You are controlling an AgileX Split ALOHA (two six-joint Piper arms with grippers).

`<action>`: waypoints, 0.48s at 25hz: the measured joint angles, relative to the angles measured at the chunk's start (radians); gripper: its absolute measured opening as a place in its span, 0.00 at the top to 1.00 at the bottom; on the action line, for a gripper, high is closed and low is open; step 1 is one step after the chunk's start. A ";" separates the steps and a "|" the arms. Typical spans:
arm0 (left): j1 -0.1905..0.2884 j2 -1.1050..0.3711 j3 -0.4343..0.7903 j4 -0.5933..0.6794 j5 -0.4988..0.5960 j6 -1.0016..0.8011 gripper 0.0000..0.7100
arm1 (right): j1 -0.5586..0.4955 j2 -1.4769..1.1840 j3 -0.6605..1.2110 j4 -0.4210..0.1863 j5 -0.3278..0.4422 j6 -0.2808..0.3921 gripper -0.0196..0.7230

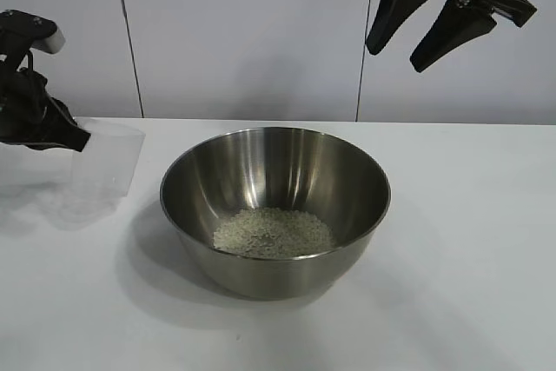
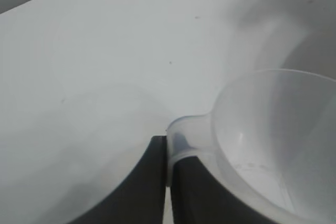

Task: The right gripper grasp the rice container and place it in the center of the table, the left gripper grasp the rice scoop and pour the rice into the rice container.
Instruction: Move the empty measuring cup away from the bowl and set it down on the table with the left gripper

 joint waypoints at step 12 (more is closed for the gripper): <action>0.000 0.000 0.000 0.000 0.048 0.003 0.99 | 0.000 0.000 0.000 0.000 -0.003 0.000 0.47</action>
